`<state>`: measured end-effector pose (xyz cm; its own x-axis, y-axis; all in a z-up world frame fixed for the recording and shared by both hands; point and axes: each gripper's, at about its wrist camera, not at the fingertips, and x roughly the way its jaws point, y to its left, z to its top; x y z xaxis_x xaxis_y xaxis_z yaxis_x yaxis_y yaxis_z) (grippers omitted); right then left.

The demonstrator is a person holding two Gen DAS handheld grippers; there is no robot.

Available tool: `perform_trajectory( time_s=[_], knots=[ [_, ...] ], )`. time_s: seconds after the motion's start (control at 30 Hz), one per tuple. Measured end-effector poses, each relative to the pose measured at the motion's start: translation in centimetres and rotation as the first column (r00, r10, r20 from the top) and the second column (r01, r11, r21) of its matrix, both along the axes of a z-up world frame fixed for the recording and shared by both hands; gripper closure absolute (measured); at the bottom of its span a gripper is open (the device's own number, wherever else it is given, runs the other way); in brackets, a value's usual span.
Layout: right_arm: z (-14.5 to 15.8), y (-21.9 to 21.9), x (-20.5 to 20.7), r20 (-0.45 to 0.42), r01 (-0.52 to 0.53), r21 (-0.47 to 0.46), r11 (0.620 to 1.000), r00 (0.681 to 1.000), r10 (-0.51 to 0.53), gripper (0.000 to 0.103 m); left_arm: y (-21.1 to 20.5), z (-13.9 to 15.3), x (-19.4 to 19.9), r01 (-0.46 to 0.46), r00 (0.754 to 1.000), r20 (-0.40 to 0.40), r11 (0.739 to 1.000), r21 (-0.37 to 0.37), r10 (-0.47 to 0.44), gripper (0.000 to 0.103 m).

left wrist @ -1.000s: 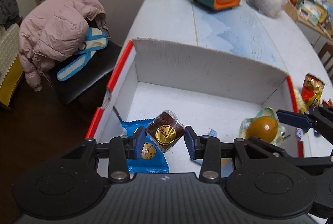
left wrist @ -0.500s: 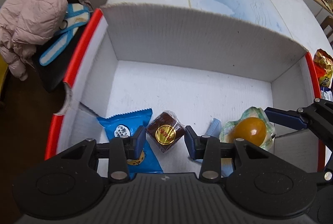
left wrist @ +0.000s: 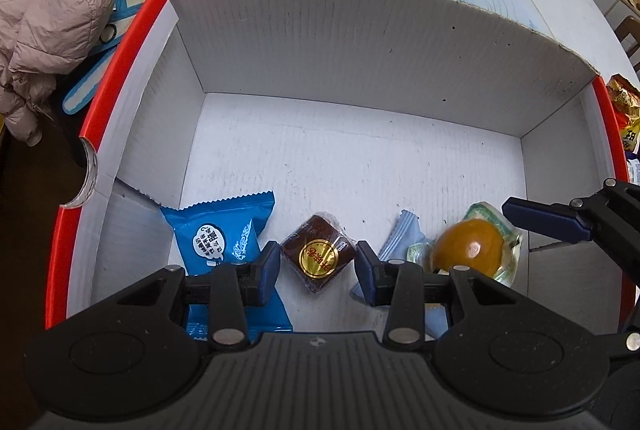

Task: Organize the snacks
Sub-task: 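Lower both snacks onto the box floor and open both tools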

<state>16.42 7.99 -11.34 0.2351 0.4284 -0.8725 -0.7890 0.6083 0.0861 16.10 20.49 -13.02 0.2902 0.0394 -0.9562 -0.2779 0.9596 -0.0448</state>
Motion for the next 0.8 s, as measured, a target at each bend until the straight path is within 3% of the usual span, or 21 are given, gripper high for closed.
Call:
perform_trajectory(
  time_s=[0.8],
  knots=[
    [5.3,-4.1,-2.2,0.057,0.047,0.112,0.993,0.997,-0.054,0.029,-1.5,6.1,-4.4,0.012,0.982,0.188,0.999,0.039,-0.019,0.054]
  ],
)
